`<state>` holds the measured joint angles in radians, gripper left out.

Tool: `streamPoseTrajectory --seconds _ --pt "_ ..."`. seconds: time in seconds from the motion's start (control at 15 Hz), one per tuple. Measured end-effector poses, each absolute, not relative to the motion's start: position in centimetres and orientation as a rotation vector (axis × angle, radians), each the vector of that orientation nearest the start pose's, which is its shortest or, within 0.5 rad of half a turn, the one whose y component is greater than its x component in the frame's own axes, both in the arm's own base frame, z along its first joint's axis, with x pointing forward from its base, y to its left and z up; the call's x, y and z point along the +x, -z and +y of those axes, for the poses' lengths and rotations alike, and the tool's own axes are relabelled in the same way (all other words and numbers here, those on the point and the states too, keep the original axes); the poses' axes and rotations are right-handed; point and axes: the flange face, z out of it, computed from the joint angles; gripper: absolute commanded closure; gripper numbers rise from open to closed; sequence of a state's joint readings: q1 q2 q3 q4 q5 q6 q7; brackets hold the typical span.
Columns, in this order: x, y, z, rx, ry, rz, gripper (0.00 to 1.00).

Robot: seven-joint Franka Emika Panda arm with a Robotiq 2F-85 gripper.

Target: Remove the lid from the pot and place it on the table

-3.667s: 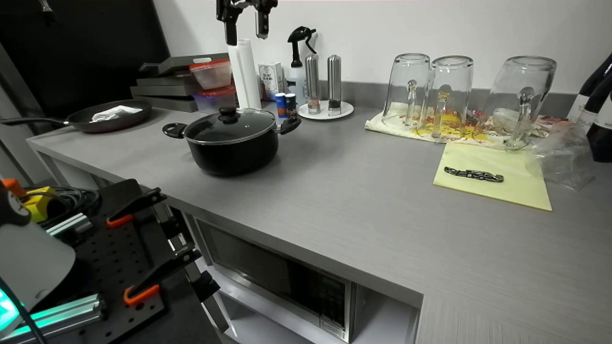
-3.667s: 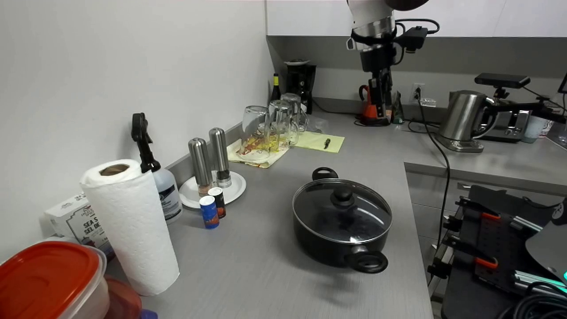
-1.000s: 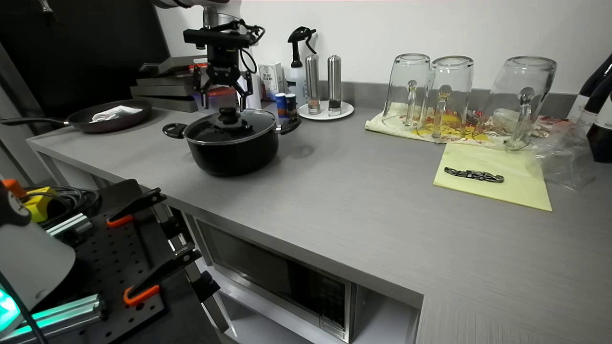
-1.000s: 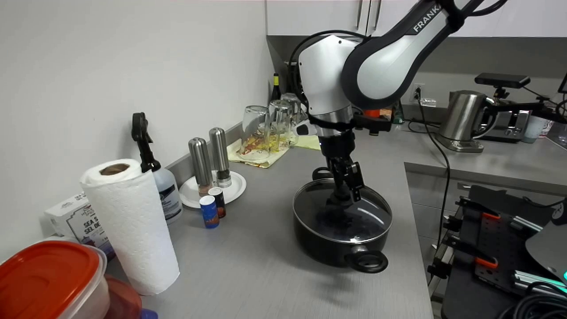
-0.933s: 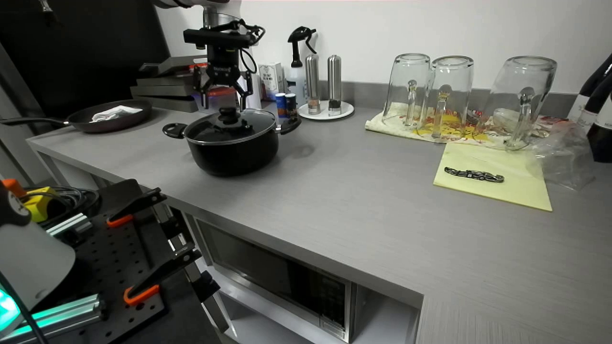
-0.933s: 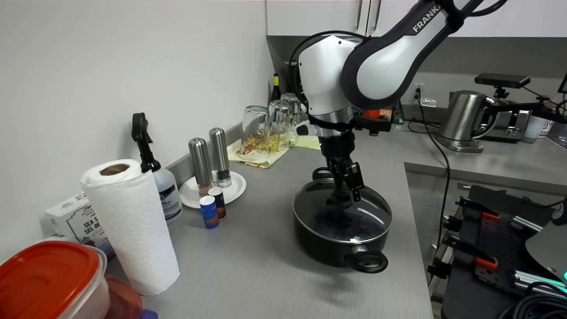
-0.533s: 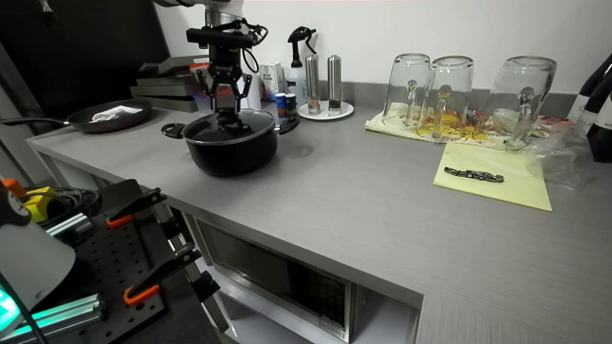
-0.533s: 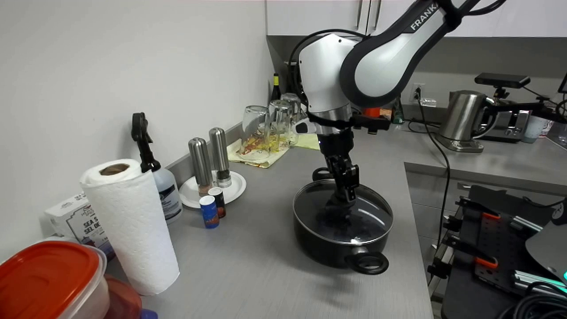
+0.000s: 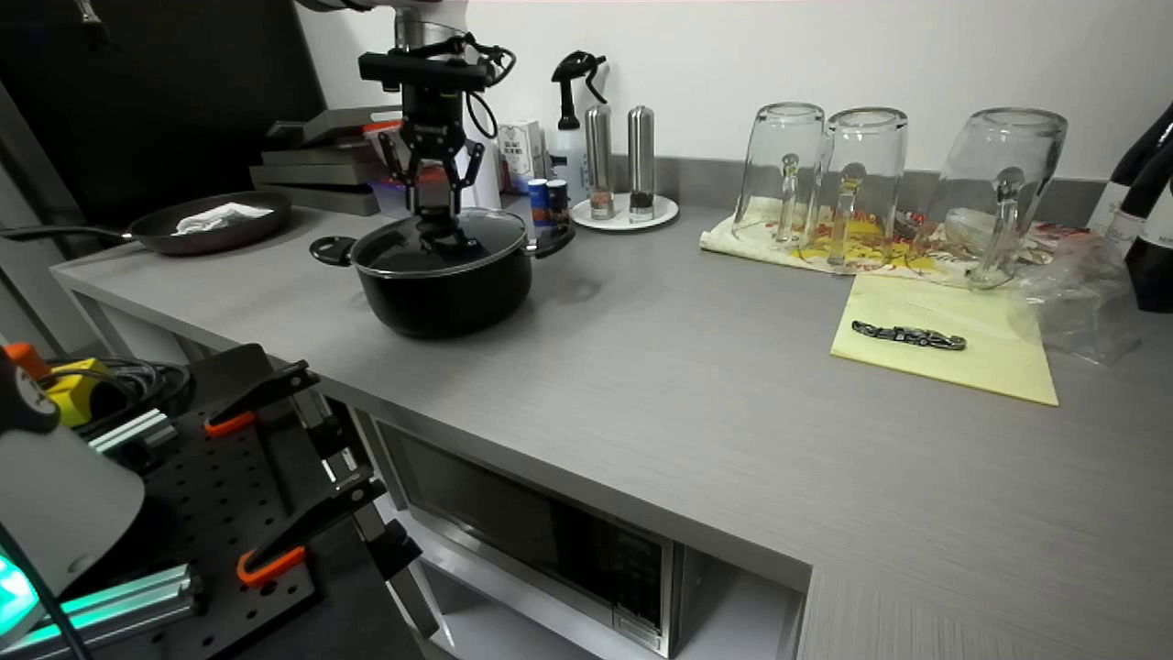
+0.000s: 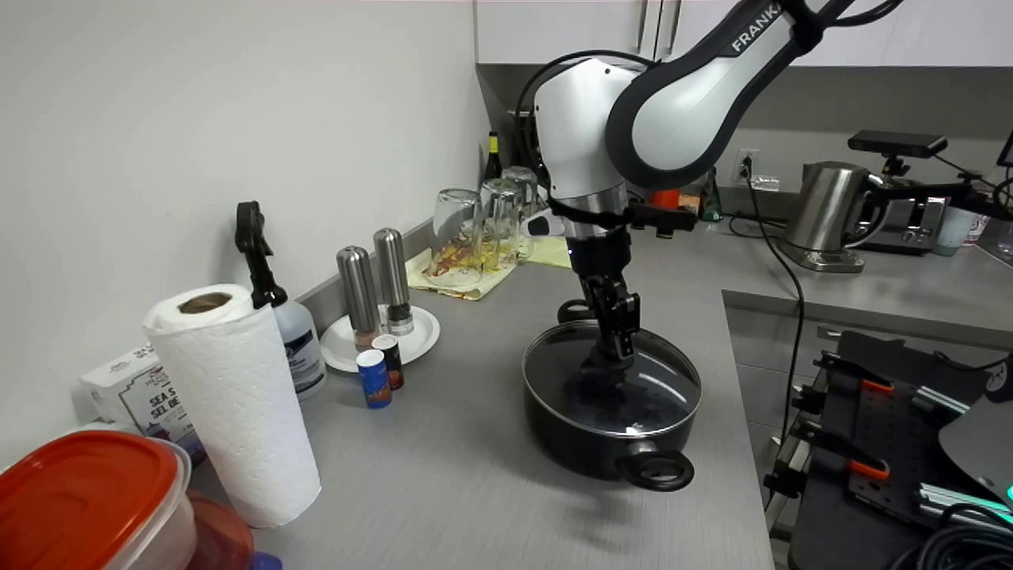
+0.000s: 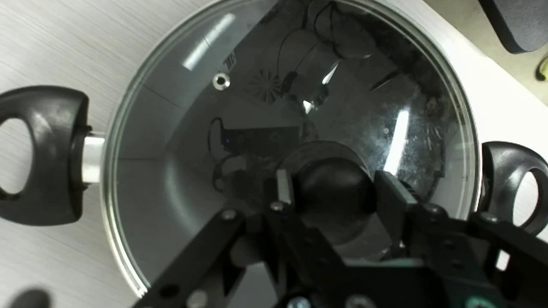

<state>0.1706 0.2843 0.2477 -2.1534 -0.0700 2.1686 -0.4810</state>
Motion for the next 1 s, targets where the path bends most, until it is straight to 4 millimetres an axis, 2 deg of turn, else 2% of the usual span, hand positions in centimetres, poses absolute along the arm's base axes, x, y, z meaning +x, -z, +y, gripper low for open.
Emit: streamPoseTrajectory --seconds 0.2,0.6,0.8,1.0 --pt "49.2 -26.1 21.3 -2.769 -0.384 -1.395 0.75" --pt "49.4 -30.3 19.8 -2.830 -0.336 -1.348 0.75" --pt "50.0 -31.6 17.5 -2.869 -0.334 -1.280 0.75" --pt "51.0 -32.2 14.0 -2.910 -0.339 -1.178 0.75"
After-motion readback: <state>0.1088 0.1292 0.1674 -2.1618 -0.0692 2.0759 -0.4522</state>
